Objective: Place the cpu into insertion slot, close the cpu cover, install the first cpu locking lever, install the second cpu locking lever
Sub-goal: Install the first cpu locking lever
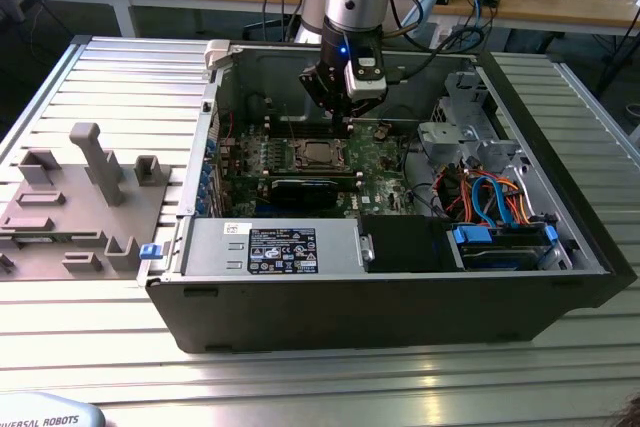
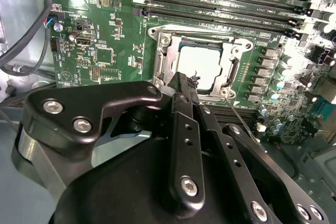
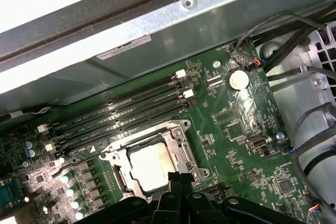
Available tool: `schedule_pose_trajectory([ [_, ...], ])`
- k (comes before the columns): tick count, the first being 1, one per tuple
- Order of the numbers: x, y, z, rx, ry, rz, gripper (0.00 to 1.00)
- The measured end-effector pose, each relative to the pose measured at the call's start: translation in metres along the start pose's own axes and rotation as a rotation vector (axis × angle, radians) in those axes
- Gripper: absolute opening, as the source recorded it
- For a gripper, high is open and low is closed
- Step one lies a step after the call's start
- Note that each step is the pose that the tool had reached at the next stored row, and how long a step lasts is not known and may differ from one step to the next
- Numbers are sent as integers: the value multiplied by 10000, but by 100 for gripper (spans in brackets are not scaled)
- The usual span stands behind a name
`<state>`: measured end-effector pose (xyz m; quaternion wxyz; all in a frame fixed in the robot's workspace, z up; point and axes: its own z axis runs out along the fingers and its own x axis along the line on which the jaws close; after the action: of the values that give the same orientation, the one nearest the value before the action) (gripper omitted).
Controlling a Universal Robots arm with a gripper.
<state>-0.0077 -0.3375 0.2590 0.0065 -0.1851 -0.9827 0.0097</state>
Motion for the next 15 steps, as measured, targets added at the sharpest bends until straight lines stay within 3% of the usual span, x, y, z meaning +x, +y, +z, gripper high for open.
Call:
schedule_pose_trajectory([
  [15,0,0,0,1,-3,-180,11],
])
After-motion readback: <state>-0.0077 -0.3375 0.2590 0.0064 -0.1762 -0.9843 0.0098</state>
